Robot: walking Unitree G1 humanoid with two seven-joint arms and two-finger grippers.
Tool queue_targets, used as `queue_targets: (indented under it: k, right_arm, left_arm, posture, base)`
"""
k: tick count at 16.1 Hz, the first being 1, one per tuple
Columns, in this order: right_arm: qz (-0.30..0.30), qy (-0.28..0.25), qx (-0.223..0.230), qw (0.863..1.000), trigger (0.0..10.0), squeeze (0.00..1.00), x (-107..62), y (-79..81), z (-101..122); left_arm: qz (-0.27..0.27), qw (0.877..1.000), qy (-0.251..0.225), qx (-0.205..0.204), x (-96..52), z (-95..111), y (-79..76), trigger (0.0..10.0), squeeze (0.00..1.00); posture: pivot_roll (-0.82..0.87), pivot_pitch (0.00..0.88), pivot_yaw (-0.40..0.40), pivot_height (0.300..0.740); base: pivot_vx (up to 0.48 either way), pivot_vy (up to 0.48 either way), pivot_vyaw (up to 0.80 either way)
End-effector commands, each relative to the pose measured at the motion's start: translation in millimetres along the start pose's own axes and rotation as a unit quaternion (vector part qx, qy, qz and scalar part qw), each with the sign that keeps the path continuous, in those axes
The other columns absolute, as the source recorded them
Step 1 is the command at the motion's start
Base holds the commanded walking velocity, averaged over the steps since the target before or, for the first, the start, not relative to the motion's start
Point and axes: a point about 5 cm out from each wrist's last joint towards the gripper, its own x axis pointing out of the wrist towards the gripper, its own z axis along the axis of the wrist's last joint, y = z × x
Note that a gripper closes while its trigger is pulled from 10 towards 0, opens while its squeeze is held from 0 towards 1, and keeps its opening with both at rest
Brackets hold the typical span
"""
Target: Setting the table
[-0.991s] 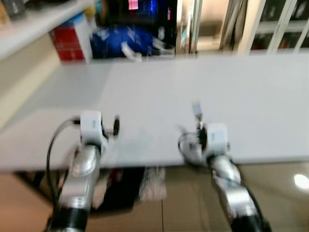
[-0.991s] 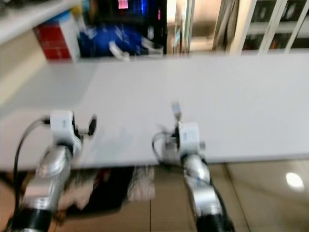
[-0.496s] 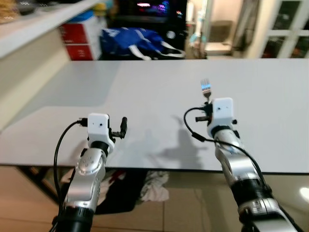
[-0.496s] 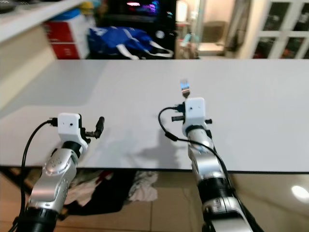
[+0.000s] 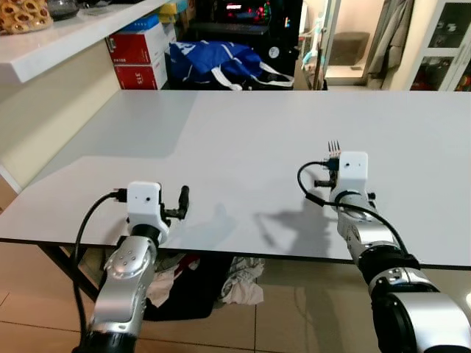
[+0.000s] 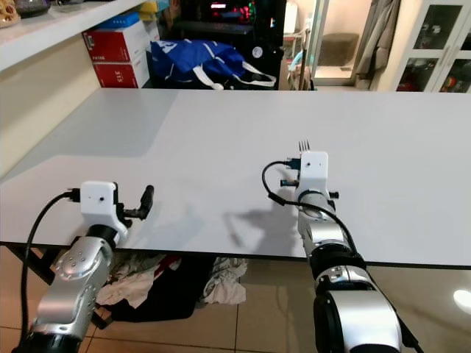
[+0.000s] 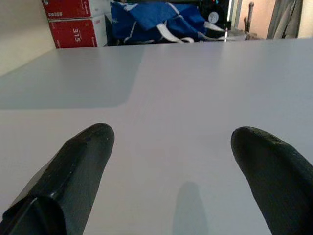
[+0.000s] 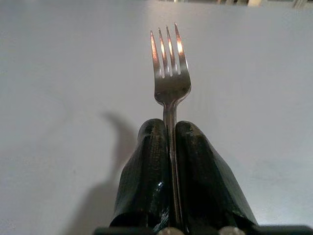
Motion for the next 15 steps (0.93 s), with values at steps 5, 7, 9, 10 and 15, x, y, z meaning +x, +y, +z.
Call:
queue_targets:
  k: [5,7,9,10,15]
  right_arm:
    - [-0.005,0.029,0.002,1.000,10.0,0.00,-1.8,0.8,-17]
    - [-0.005,0.041,0.003,0.999,10.0,0.00,-3.4,1.8,-24]
    - [-0.010,0.046,-0.003,0.999,10.0,0.00,-3.8,0.0,-27]
    - [-0.012,0.047,-0.005,0.999,10.0,0.15,-3.8,-0.9,-27]
    - [-0.031,0.057,0.013,0.998,10.0,1.00,-4.2,-8.5,-31]
  left_arm:
    - [0.015,1.000,0.012,0.021,-21.6,3,15.5,10.0,0.00]
    - [0.019,0.999,0.017,0.024,-28.1,3,19.1,10.0,0.00]
    - [0.021,0.999,0.023,0.028,-31.7,4,21.9,10.0,0.00]
    - [0.021,0.999,0.024,0.028,-32.3,4,22.4,10.0,0.00]
    - [0.023,0.999,0.032,0.031,-35.8,5,24.5,10.0,0.00]
  posture:
    - [0.03,0.042,0.071,0.740]
    - [0.04,0.051,0.071,0.740]
    - [0.04,0.061,0.071,0.740]
    - [0.04,0.062,0.071,0.740]
    - [0.04,0.075,0.075,0.740]
  base:
    - [0.000,0.000,0.00]
    - [0.000,0.000,0.00]
    - [0.000,0.000,0.00]
    - [0.000,0.000,0.00]
    - [0.000,0.000,0.00]
